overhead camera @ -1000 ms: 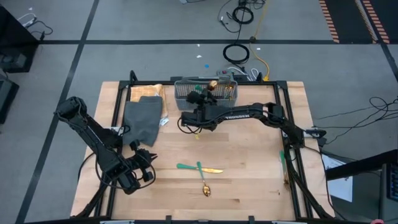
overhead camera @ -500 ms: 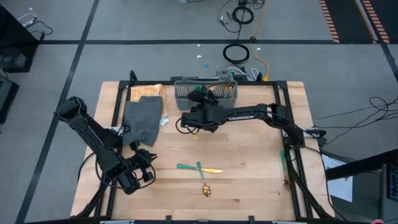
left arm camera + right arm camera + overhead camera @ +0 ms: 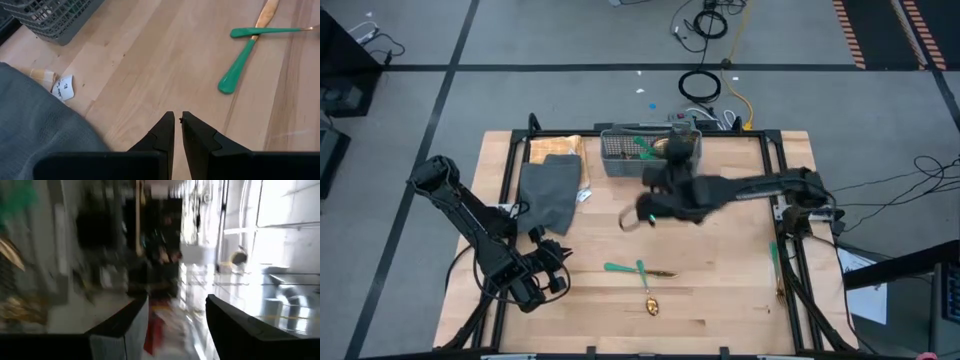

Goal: Sort silverware
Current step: Put the green knife into the gray silverware basket

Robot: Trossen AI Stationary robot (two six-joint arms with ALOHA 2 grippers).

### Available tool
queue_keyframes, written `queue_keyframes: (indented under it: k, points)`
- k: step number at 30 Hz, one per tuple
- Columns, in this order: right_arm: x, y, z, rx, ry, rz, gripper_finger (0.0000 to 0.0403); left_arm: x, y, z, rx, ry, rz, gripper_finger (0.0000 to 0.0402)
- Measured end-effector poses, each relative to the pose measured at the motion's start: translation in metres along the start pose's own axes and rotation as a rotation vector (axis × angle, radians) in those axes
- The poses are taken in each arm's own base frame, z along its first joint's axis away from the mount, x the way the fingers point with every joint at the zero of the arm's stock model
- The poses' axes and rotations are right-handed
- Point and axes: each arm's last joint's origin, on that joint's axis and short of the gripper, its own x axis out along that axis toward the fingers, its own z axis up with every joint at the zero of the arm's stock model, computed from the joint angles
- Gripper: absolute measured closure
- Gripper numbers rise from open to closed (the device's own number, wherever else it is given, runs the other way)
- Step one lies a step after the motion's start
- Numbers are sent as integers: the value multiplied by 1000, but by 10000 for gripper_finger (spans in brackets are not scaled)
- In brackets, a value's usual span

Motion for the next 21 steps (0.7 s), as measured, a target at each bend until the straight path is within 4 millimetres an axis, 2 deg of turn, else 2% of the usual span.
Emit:
queue_keyframes:
  k: [2, 5, 8, 10, 11, 13, 16, 18, 21]
  points:
    - [-19, -10, -7, 93, -58, 18, 220, 0, 0, 0, 2, 2, 0, 358]
    - [-44, -21, -18, 343, -143, 108, 234, 0, 0, 0, 10, 2, 1, 358]
    - [-63, -24, -38, 626, -177, 478, 250, 0, 0, 0, 9, 2, 1, 358]
    - [-73, -19, -52, 701, -61, 806, 260, 0, 0, 0, 9, 2, 1, 358]
    - [-78, -15, -58, 701, 31, 939, 263, 0, 0, 0, 8, 2, 0, 358]
    - [-91, -3, -67, 680, 230, 1090, 266, 0, 0, 0, 10, 2, 1, 358]
    - [-114, 21, -71, 602, 342, 1238, 268, 0, 0, 0, 27, 2, 0, 358]
    - [-125, 40, -73, 535, 404, 1276, 268, 0, 0, 0, 28, 2, 0, 358]
    - [-129, 75, -70, 467, 442, 1257, 268, 0, 0, 0, 26, 2, -1, 358]
